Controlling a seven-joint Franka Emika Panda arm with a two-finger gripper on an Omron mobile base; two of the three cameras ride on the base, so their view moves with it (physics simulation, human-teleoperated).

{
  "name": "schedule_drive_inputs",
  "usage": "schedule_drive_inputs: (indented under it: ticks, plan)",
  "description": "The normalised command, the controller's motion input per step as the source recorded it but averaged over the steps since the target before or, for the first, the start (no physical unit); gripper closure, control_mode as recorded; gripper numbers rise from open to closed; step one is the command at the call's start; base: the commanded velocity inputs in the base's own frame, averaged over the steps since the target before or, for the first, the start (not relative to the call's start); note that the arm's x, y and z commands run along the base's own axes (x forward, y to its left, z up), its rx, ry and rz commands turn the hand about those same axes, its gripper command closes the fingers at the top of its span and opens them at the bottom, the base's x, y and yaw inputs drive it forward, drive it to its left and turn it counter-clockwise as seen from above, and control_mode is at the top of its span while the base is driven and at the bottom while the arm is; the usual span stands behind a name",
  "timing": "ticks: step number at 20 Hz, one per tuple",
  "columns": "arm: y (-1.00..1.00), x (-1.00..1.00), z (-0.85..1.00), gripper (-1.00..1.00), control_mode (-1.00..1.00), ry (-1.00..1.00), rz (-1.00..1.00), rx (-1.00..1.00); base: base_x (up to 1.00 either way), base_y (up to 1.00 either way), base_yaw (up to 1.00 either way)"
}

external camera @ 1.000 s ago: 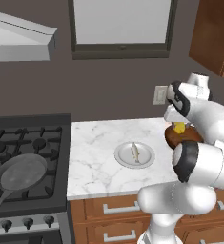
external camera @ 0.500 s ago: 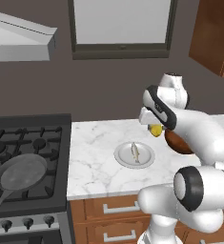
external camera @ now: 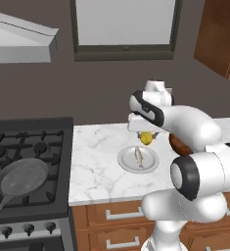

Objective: Place the fish on the plate and place the lemon on the same plate.

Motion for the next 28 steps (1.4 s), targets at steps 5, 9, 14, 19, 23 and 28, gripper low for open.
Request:
schedule_drive_inputs:
  ticks: [5, 9, 14, 19, 23, 28]
  plan:
    - [-0.02, 0.52, -0.47, 1.0, -1.0, 0.19, -0.29, 0.0, 0.0, 0.0, 0.0]
    - [0.01, 0.2, -0.37, 1.0, -1.0, 0.08, -0.23, 0.0, 0.0, 0.0, 0.0]
    - [0.37, 0.0, -0.17, 1.0, -1.0, 0.0, -0.01, 0.0, 0.0, 0.0, 0.0]
    - [0.26, 0.0, -0.3, 1.0, -1.0, -0.05, 0.0, -0.04, 0.0, 0.0, 0.0]
    - [0.0, 0.04, -0.53, 1.0, -1.0, -0.05, 0.0, -0.07, 0.0, 0.0, 0.0]
    - [0.01, 0.02, -0.43, 1.0, -1.0, -0.08, 0.0, -0.04, 0.0, 0.0, 0.0]
